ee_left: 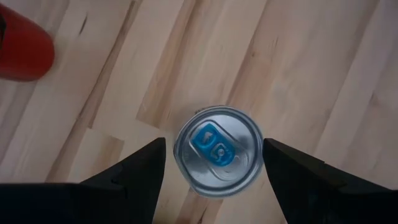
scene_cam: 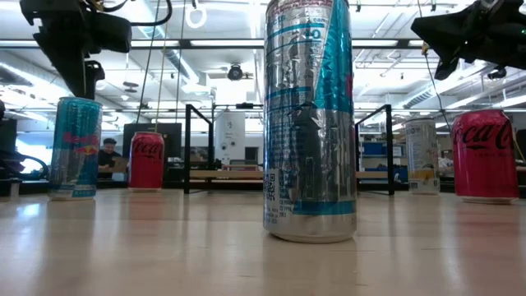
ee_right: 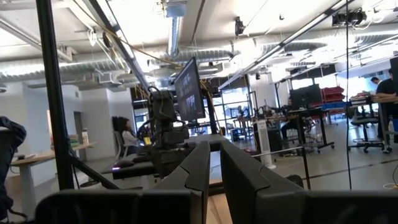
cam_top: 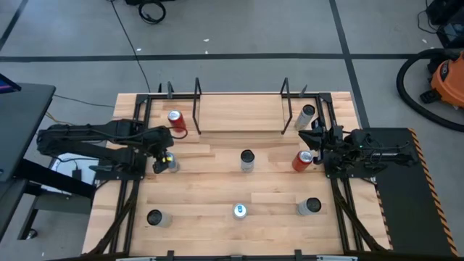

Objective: Place canned beverage on shelf
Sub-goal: Put the top blue soda can on the shelf

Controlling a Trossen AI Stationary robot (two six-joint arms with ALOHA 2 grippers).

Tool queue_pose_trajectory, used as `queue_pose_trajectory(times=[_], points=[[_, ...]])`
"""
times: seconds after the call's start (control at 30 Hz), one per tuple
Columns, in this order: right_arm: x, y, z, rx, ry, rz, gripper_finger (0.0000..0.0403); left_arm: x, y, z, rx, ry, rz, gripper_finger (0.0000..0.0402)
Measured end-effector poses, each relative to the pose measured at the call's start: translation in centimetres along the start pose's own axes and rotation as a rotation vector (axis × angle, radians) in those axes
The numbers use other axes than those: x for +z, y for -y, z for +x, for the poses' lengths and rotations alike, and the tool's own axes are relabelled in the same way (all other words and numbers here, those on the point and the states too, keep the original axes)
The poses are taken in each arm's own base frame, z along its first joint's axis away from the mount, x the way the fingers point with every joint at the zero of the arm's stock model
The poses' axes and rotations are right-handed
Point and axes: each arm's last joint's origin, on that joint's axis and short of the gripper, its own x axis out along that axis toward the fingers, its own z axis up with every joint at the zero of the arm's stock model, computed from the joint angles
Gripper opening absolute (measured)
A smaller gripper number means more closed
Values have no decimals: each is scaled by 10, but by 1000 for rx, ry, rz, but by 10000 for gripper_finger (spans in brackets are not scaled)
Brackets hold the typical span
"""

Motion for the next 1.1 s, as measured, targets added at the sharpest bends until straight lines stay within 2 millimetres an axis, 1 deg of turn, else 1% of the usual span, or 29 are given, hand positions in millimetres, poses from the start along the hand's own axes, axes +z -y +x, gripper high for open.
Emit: queue_pose_trajectory(times=[0.33, 0.53, 0.67, 0.87, 1.1], points=[[-1, 0, 0, -1, -12, -2, 48, 5, 5, 9, 8, -45, 11, 270], [-1, 0, 0, -1, -14, -2, 48, 3, 11, 9, -6, -50, 51, 270], [-1, 0, 0, -1, -15, -2, 48, 3, 11, 9, 0, -46, 52, 270], [-2, 0, 0, -1, -15, -2, 48, 4, 9, 9, 66, -20, 87, 270], [-1, 0, 0, -1, -15, -2, 48, 4, 8, 9, 77, -16, 89, 270]])
